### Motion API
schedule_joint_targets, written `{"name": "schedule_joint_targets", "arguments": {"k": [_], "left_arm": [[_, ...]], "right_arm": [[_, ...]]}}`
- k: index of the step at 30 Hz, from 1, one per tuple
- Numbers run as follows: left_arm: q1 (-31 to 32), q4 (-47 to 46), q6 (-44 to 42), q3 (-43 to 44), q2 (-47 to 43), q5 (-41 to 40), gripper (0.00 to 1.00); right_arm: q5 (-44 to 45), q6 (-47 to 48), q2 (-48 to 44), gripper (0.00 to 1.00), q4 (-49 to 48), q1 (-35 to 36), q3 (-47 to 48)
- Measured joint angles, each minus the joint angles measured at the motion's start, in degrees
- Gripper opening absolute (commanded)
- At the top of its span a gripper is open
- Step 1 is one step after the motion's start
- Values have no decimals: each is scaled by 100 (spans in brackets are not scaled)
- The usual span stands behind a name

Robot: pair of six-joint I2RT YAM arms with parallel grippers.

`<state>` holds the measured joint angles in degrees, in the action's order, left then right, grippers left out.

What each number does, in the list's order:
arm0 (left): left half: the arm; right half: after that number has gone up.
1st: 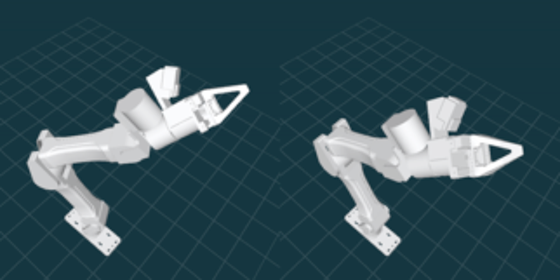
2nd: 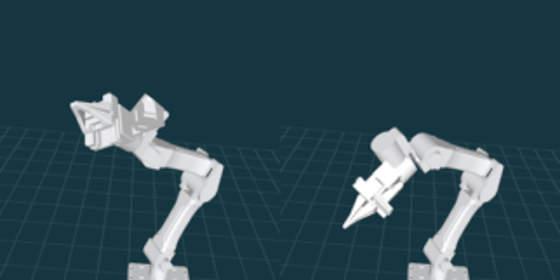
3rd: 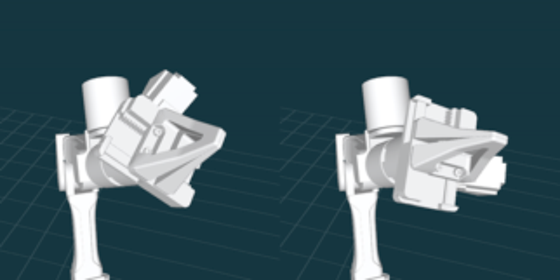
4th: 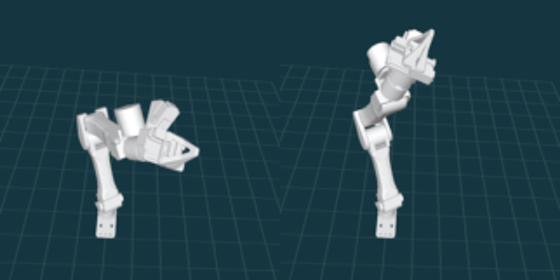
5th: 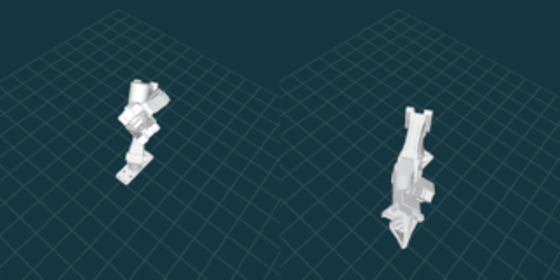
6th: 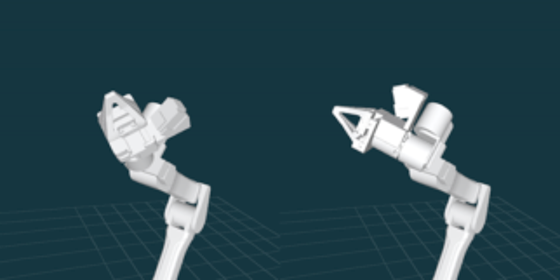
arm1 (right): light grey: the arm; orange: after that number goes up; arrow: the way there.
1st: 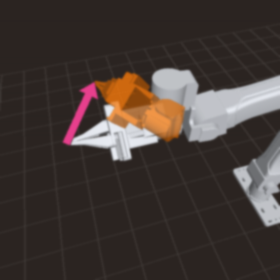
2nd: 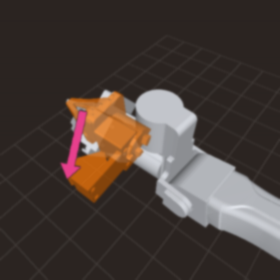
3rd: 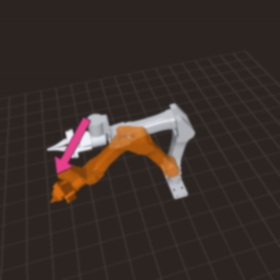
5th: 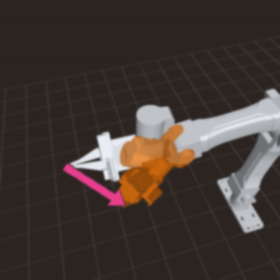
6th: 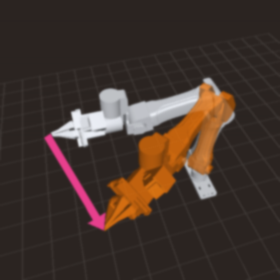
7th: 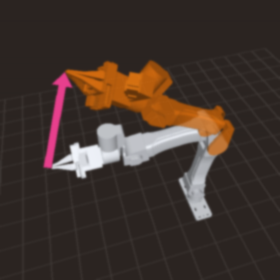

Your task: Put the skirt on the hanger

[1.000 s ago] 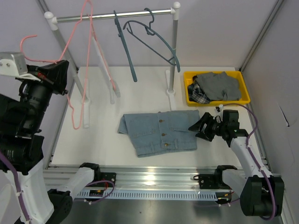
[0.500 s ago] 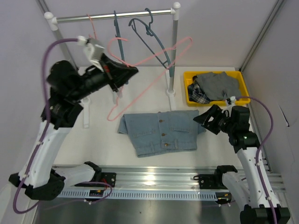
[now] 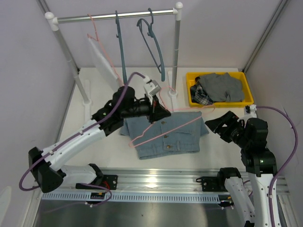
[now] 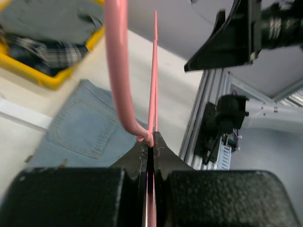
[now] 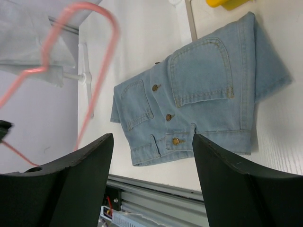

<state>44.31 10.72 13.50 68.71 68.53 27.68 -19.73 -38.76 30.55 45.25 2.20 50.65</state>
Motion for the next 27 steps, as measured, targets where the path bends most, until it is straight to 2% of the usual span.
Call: {"name": "schedule_joint_targets", "arguments": {"k": [7, 17, 20, 24, 27], "left_arm": [[704, -822, 173, -960, 625, -52, 0], [774, -2337, 708, -2352, 1187, 396, 0], [802, -2835, 907, -2658, 1346, 584, 0], [868, -3154, 1016, -2811, 1532, 702, 0], [898, -3414, 1060, -2828, 1690, 726, 0]], "right_arm": [[70, 0, -129, 71, 433, 0, -85], [138, -50, -181, 68, 680, 372, -1156], [361, -184, -188, 67, 664, 778, -1447], [909, -549, -79, 67, 533, 1784, -1729], [1394, -820, 120, 61, 339, 2492, -1864]]}}
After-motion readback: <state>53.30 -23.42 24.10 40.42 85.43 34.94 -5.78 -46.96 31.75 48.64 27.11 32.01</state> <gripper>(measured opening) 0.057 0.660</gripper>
